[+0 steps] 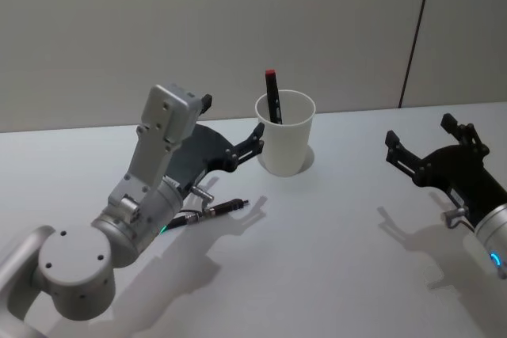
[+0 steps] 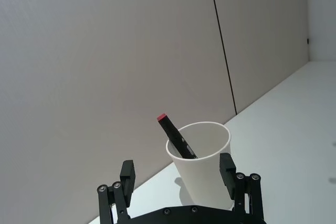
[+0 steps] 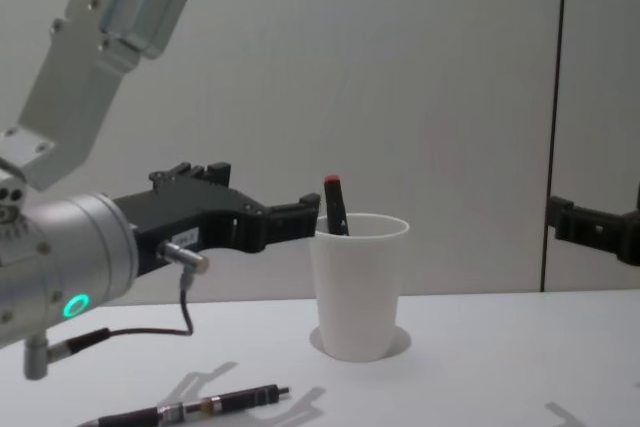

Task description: Place the pen into the pen holder.

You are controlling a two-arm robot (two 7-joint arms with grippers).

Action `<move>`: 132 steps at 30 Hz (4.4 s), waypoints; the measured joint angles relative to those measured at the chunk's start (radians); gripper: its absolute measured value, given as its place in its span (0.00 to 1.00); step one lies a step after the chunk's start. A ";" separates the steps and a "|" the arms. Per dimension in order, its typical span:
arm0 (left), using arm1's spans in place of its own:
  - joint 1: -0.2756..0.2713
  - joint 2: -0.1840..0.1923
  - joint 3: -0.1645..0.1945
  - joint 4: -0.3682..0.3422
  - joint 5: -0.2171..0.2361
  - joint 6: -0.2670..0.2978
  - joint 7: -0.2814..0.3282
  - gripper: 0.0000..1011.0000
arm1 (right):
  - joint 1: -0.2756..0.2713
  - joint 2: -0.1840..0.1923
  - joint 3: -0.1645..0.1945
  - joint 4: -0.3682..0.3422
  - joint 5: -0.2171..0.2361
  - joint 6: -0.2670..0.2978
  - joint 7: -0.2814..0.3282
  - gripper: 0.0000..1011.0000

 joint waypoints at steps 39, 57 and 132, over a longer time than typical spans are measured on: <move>0.080 0.159 -0.083 -0.037 -0.173 0.071 -0.241 0.99 | 0.000 0.000 0.000 0.000 0.000 0.000 0.000 0.99; 0.058 0.182 -0.098 0.033 -0.201 0.077 -0.390 0.99 | 0.000 0.000 0.000 0.000 0.000 0.000 0.000 0.99; -0.037 0.175 -0.091 0.218 -0.087 0.163 -0.579 0.99 | 0.000 0.000 0.000 0.000 0.000 0.000 0.000 0.99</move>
